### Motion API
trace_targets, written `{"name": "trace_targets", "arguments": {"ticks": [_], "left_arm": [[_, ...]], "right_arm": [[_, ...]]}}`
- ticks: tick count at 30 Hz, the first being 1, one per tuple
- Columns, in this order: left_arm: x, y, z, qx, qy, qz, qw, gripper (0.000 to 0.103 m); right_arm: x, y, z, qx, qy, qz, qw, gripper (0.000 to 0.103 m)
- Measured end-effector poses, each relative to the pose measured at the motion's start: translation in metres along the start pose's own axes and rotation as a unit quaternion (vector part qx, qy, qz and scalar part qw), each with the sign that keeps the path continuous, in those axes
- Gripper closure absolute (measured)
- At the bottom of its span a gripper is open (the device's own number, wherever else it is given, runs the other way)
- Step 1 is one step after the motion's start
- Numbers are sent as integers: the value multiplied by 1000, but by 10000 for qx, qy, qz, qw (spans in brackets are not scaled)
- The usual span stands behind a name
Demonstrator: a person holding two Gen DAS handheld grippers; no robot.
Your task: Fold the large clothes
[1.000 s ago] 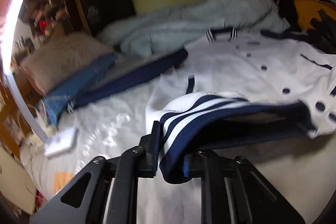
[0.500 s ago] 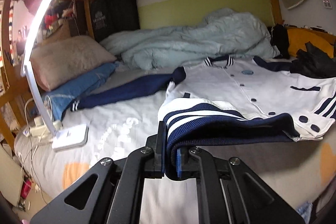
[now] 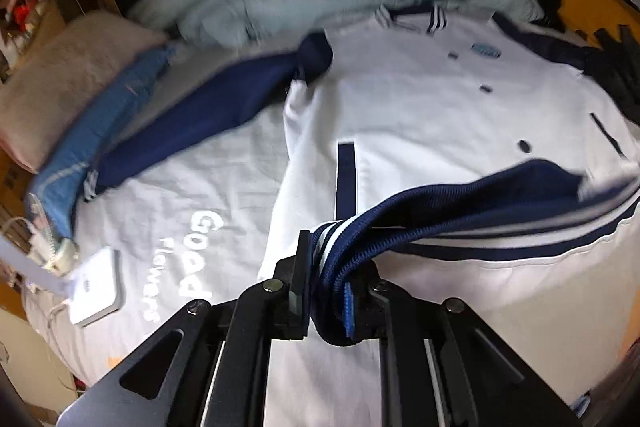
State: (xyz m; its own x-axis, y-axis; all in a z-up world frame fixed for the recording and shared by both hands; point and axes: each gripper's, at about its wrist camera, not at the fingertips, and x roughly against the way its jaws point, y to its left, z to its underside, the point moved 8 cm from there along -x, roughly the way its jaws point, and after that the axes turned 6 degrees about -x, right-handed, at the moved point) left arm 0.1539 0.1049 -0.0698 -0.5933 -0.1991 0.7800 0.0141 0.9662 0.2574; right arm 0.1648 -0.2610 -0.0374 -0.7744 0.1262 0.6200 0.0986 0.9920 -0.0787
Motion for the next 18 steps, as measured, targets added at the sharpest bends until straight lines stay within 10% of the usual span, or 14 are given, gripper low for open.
{"name": "trace_targets", "arguments": {"ticks": [7, 10, 12, 18], "left_arm": [[-33, -10, 7, -101, -304, -244, 9992, 49], [-21, -17, 1, -382, -691, -277, 9965, 28], [-7, -19, -3, -430, -1023, -289, 9934, 11], [22, -19, -5, -404, -1462, -268, 9881, 0]], "right_arm": [[-57, 10, 19, -12, 450, -148, 9989, 93], [-51, 13, 16, -139, 341, -439, 9984, 67], [-43, 12, 12, -189, 181, -513, 9983, 27], [-20, -3, 3, -214, -283, -175, 9992, 0]]}}
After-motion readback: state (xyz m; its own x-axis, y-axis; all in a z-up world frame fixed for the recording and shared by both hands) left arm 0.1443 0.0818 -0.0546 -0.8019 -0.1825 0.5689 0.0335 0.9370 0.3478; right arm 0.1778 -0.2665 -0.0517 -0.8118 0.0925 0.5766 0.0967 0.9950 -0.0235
